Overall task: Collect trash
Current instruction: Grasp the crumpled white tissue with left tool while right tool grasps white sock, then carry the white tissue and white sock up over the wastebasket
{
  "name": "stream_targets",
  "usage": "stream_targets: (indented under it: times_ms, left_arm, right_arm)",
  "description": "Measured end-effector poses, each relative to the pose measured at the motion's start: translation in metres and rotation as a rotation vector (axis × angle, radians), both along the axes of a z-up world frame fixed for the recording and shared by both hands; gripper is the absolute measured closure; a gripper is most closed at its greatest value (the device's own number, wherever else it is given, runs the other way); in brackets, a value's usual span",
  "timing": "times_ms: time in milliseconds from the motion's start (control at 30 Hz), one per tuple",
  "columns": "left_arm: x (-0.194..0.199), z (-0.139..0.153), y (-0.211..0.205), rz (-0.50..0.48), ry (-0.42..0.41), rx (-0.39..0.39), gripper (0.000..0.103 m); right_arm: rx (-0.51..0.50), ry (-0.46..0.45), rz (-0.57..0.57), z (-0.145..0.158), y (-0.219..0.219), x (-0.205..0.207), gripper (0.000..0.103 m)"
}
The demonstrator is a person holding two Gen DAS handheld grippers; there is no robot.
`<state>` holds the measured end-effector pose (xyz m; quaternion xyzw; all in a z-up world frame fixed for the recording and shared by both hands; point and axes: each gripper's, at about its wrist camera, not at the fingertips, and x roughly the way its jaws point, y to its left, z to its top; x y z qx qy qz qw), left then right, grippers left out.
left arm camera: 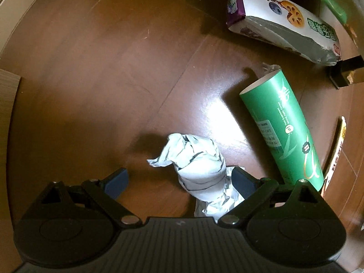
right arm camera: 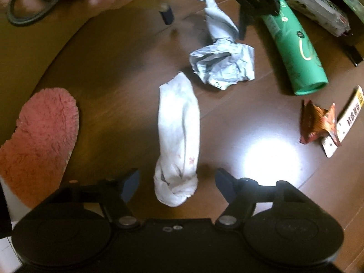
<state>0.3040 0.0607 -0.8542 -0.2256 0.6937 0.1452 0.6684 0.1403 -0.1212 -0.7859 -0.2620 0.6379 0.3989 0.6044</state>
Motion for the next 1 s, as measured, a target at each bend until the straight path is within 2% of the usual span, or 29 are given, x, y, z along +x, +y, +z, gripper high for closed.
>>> stream_targets:
  times_ms: [67, 100, 133, 200, 233, 267, 333, 433, 600, 800, 1000]
  left_arm:
    - [0.002, 0.000, -0.003, -0.003, -0.001, -0.012, 0.023]
    - [0.002, 0.001, -0.003, -0.005, -0.002, -0.012, 0.024]
    - [0.002, 0.002, -0.004, -0.009, -0.005, -0.009, 0.029]
    - [0.001, 0.003, -0.007, -0.015, -0.012, -0.001, 0.043]
    - [0.001, 0.004, -0.008, -0.019, -0.012, -0.002, 0.053]
    - [0.001, 0.005, -0.008, -0.021, -0.009, -0.004, 0.063]
    - [0.001, 0.008, -0.008, -0.026, -0.003, 0.000, 0.063]
    - [0.001, 0.018, -0.008, -0.043, -0.003, 0.026, 0.063]
    - [-0.007, 0.047, -0.004, -0.037, 0.008, 0.029, 0.063]
    - [-0.018, 0.114, 0.007, -0.021, 0.000, 0.035, 0.063]
    - [-0.020, 0.208, 0.019, 0.017, -0.046, 0.026, 0.063]
  right_arm:
    - [-0.002, -0.005, 0.019, -0.002, 0.002, -0.004, 0.043]
    - [-0.004, -0.009, 0.028, -0.003, 0.003, -0.005, 0.049]
    - [-0.006, -0.016, 0.037, -0.003, 0.004, -0.007, 0.054]
    - [-0.008, -0.031, 0.053, -0.005, 0.004, -0.009, 0.059]
    - [-0.014, -0.035, 0.057, -0.005, 0.005, -0.010, 0.067]
    - [-0.016, -0.036, 0.058, -0.006, 0.004, -0.010, 0.070]
    - [-0.010, -0.032, 0.050, -0.007, 0.003, -0.009, 0.078]
    - [0.000, -0.028, 0.037, -0.002, 0.000, -0.009, 0.083]
    - [-0.003, -0.014, -0.026, 0.021, -0.014, -0.006, 0.085]
    - [0.003, -0.021, -0.079, 0.077, -0.030, 0.001, 0.085]
    - [0.034, -0.078, -0.128, 0.158, -0.038, 0.026, 0.086]
